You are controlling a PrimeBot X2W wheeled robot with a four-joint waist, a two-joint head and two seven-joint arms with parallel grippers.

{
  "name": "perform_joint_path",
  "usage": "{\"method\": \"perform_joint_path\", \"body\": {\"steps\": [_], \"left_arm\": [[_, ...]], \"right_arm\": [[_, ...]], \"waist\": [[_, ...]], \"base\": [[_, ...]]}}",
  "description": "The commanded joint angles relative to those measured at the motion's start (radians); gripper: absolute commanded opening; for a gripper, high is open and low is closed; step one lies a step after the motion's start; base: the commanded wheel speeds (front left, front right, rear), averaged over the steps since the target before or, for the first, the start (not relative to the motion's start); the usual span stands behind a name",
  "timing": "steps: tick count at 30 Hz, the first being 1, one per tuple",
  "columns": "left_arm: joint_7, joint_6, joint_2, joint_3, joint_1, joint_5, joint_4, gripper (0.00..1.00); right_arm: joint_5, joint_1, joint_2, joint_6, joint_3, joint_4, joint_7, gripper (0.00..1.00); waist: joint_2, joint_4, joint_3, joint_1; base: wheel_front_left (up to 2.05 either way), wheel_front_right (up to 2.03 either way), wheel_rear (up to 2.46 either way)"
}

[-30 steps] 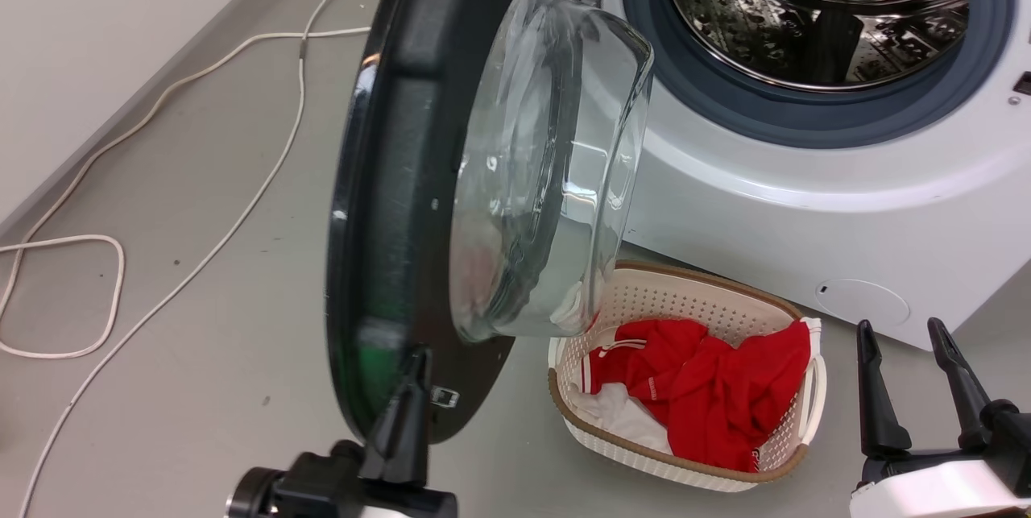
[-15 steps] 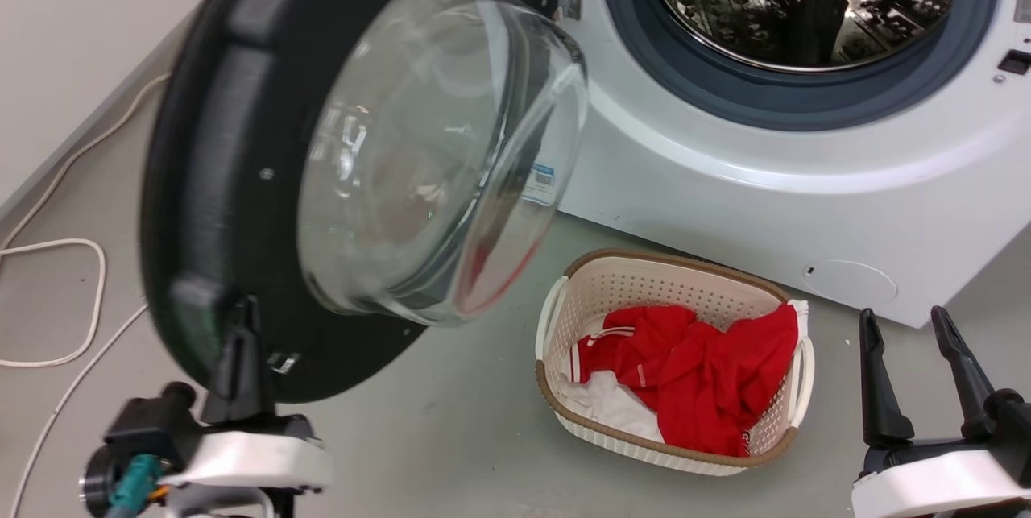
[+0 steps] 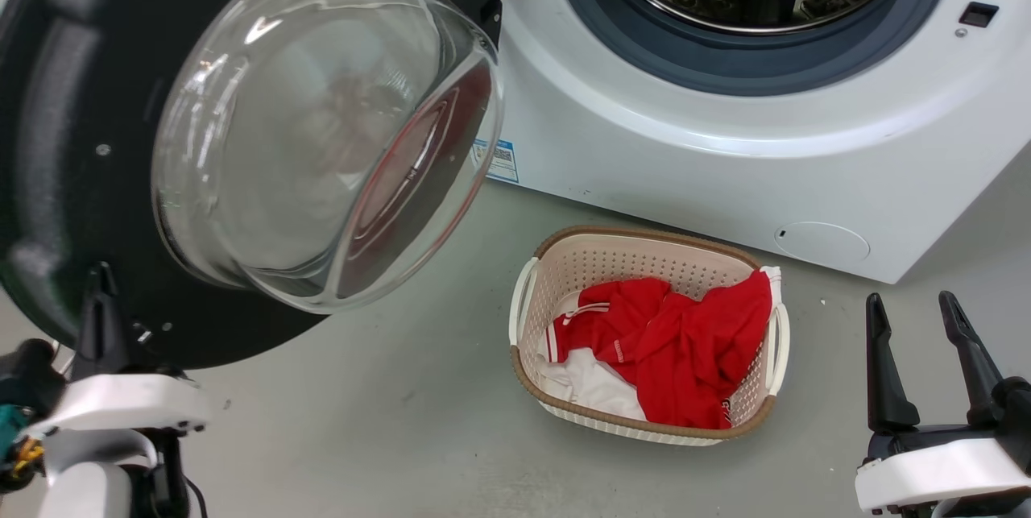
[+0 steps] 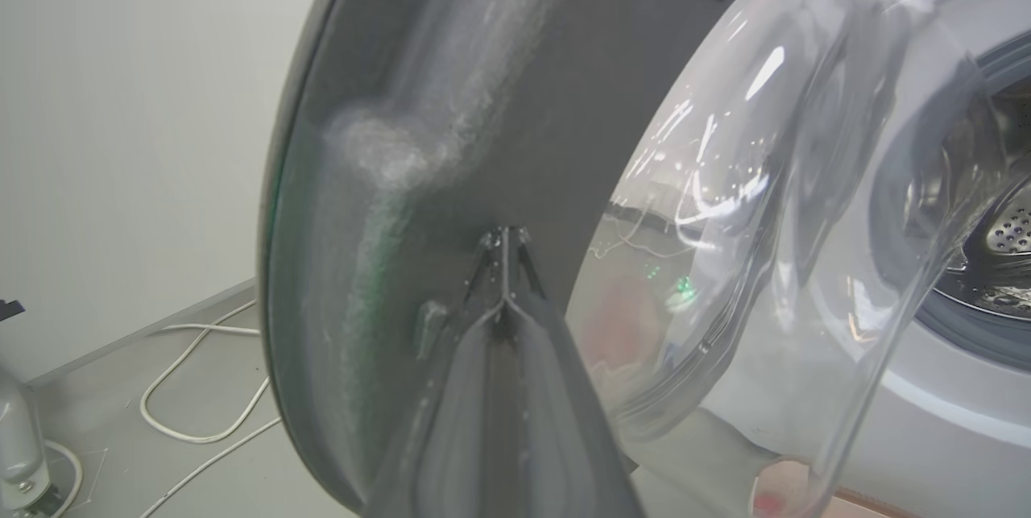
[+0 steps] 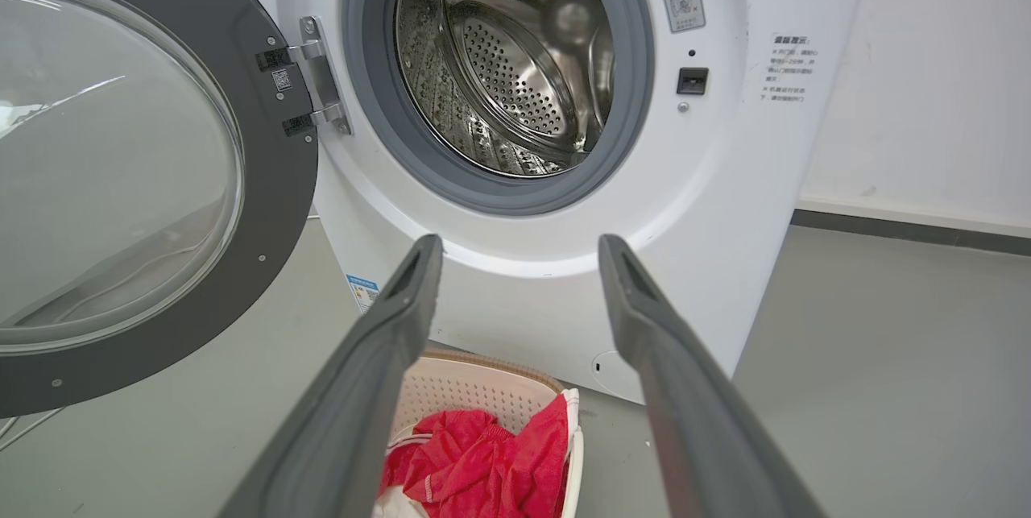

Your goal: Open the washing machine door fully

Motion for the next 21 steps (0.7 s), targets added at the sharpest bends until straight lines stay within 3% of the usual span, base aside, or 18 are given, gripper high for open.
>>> {"method": "perform_joint_path", "body": {"steps": [1, 13, 21], "left_arm": [[-0.007, -0.004, 0.013, 0.028, -0.026, -0.002, 0.016, 0.0], [-0.006, -0.057, -0.002, 0.164, -0.076, 0.035, 0.098, 0.0], [-0.005, -0.085, -0.093, 0.183, 0.007, 0.106, 0.038, 0.0]], "right_arm": [[0.002, -0.018, 0.002, -0.001, -0.001, -0.006, -0.006, 1.0], [-0.001, -0.02, 0.002, -0.001, 0.001, 0.0, -0.001, 1.0], [0.006, 0.001, 0.001, -0.001, 0.003, 0.005, 0.002, 1.0]], "waist": [[0.0, -0.008, 0.007, -0.0001], [0.0, -0.031, 0.001, -0.0001], [0.0, -0.048, -0.031, -0.0001]], "base": [[0.0, 0.0, 0.0], [0.0, 0.0, 0.0], [0.0, 0.0, 0.0]]}}
